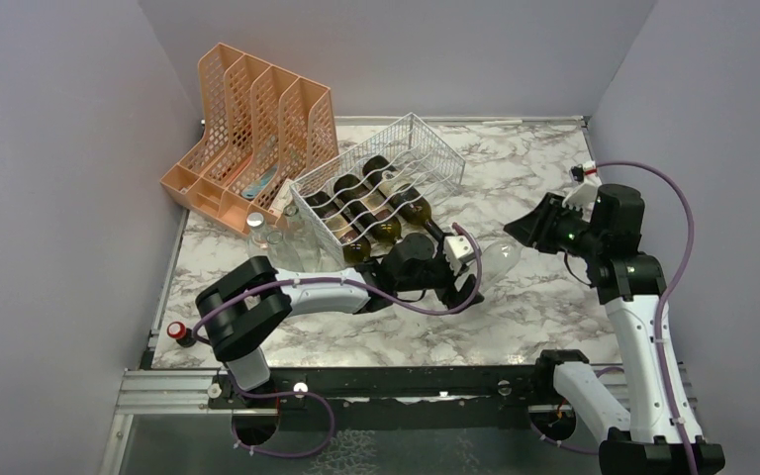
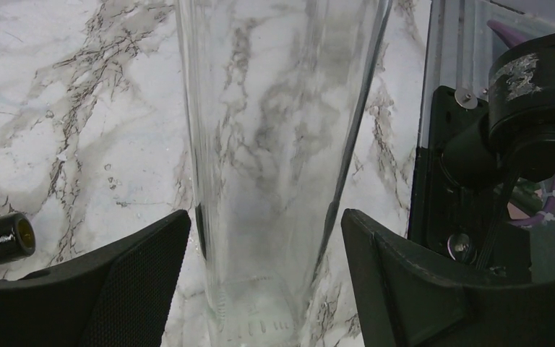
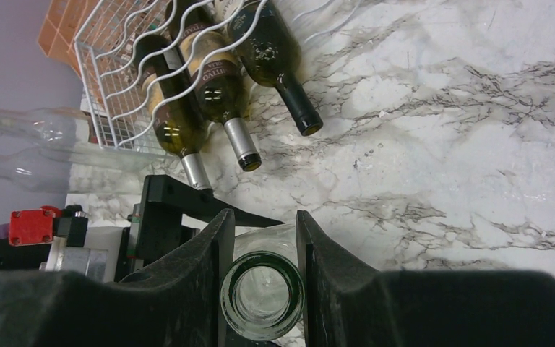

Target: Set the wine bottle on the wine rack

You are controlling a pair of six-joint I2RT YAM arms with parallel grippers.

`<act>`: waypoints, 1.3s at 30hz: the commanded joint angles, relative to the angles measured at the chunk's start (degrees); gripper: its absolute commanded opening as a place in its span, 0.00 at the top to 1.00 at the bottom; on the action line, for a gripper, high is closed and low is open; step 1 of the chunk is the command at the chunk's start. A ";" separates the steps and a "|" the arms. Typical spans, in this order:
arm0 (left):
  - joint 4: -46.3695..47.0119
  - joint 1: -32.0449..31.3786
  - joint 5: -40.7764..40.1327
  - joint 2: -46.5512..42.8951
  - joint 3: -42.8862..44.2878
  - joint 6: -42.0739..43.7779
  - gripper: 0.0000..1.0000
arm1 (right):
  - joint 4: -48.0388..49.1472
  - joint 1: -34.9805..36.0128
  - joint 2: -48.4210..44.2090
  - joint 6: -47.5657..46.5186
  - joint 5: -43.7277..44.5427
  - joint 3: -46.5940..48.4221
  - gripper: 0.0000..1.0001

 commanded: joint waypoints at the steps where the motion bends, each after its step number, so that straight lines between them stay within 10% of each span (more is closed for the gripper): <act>1: 3.14 -0.29 0.97 0.54 1.70 1.53 0.20 | 1.08 -0.31 -1.45 2.15 -4.98 3.39 0.99; 11: 5.46 -0.34 -0.77 -0.71 0.94 6.37 0.67 | 2.66 -0.30 -2.30 5.81 -10.87 3.78 0.99; 15: 5.43 -0.33 -1.91 -3.01 1.36 12.98 1.00 | -0.26 -0.34 -2.53 2.93 -8.42 5.43 0.75; 22: 4.41 -0.34 -3.60 -7.65 1.87 34.37 1.00 | -4.20 -0.30 -3.92 -5.12 -4.84 9.67 0.30; 39: -11.92 3.00 -6.70 -10.36 13.59 83.52 1.00 | -7.37 4.36 -5.18 -15.91 -7.57 11.45 0.19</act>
